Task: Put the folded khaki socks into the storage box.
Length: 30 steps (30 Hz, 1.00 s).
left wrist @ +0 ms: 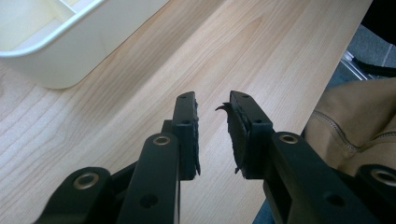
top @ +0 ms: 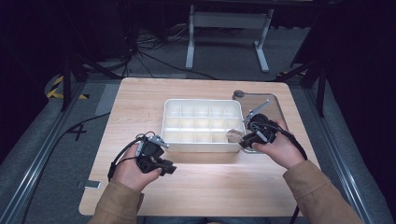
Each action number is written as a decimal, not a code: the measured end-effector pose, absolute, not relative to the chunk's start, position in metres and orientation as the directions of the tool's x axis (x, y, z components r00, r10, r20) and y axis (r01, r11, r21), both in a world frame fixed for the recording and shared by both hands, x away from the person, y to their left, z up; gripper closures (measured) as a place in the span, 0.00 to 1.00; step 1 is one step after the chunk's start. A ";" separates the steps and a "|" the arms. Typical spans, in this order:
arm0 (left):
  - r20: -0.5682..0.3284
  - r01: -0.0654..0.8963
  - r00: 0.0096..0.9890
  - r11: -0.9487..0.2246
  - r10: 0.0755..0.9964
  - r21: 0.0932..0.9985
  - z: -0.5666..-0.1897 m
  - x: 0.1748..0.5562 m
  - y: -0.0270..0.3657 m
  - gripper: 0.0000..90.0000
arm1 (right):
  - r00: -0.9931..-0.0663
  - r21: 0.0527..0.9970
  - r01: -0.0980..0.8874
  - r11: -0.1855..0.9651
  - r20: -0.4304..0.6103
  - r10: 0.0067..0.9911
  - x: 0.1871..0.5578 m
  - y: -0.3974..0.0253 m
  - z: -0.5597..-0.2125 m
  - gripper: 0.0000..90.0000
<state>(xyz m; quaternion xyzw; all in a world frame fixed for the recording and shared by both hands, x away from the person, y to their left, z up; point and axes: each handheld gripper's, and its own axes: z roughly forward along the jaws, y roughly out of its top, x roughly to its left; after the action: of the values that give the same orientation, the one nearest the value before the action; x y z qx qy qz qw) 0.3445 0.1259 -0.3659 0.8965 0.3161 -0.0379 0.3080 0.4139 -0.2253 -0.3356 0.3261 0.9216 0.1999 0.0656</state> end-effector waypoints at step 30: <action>-0.272 0.594 0.795 -0.608 0.542 0.526 -0.366 0.341 0.127 0.80 | -0.832 0.497 0.510 0.702 0.077 0.549 0.352 -0.240 -0.347 0.70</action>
<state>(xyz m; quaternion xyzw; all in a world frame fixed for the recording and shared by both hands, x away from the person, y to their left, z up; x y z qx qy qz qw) 0.3408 0.1266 -0.3665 0.8957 0.3170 -0.0424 0.3088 0.3524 -0.2404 -0.3473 0.2872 0.9217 0.2579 0.0385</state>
